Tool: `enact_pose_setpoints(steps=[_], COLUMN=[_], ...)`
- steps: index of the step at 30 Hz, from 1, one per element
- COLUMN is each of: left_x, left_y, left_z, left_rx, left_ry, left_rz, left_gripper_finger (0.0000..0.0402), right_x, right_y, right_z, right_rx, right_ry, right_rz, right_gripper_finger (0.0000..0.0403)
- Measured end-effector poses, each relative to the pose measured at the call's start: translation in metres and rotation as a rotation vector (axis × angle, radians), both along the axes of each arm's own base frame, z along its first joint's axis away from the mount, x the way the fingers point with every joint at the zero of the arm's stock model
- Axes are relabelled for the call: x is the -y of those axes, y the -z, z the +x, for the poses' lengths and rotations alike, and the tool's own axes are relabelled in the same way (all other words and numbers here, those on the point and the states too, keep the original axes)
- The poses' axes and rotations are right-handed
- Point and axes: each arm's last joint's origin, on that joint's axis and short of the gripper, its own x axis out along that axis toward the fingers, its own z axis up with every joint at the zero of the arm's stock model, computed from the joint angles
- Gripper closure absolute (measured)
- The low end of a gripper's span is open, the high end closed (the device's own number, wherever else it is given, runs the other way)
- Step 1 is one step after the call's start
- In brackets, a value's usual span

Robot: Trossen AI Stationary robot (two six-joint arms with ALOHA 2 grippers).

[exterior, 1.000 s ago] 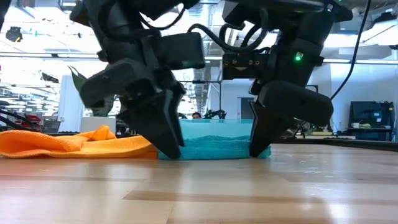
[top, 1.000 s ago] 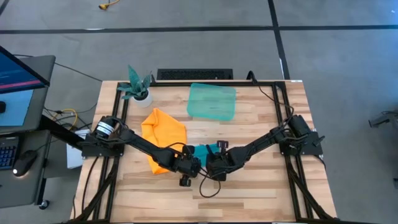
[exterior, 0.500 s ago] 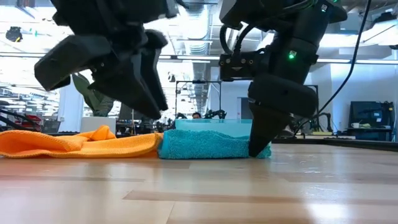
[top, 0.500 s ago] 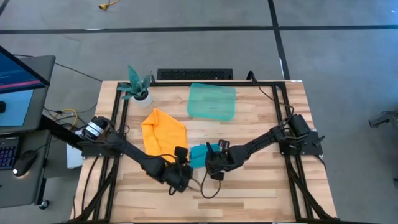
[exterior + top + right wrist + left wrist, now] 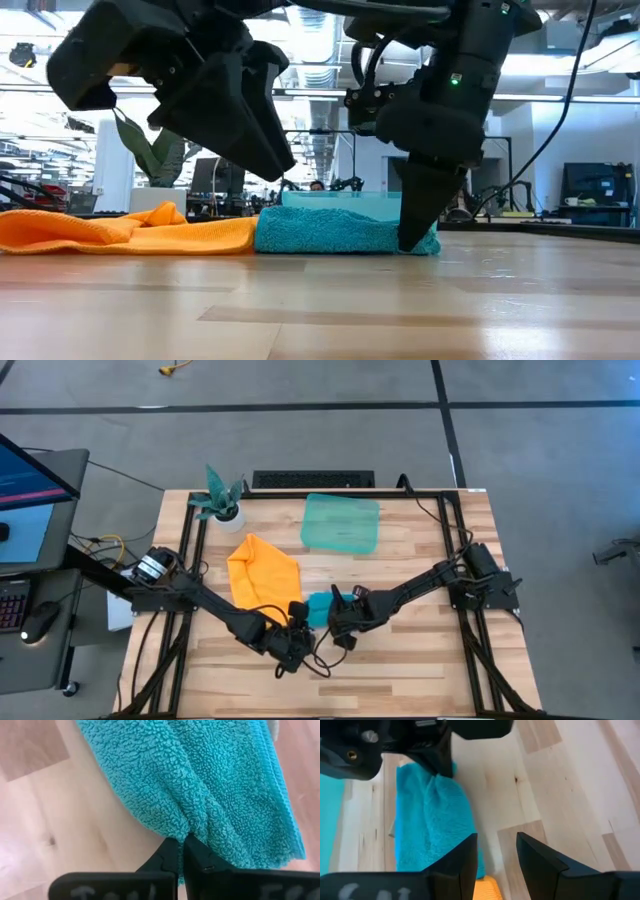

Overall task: Roll microfiber towels into tight, uniform cylinder then place into a basket
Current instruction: Roll the blue microfiber towel

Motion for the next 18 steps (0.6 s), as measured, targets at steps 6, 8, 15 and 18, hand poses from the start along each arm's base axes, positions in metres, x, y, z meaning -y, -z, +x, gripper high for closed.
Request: enact_pose_setpoints(steps=[6,8,15,18], left_x=[0.000,0.000,-0.004,-0.007], left_y=[0.000,0.001,0.013,0.013], left_z=[0.000,0.000,-0.005,-0.004], left_rx=[-0.002,-0.011,-0.014,-0.013], left_ry=[0.000,0.014,0.008,-0.002], left_rz=[-0.004,-0.028,-0.054,-0.053], left_gripper_finger=[0.0274,0.0273,0.0246,0.0222], right_x=[-0.003,-0.003,-0.003,-0.003], right_y=[-0.001,-0.001,-0.001,-0.001], right_z=[-0.001,-0.001,-0.001,-0.001], right_rx=[-0.019,-0.022,-0.021,-0.022], right_ry=[-0.004,-0.006,-0.006,-0.006], right_rz=[0.070,0.077,0.078,0.078], right_gripper_finger=[0.0376,0.0380,0.0376,0.0377])
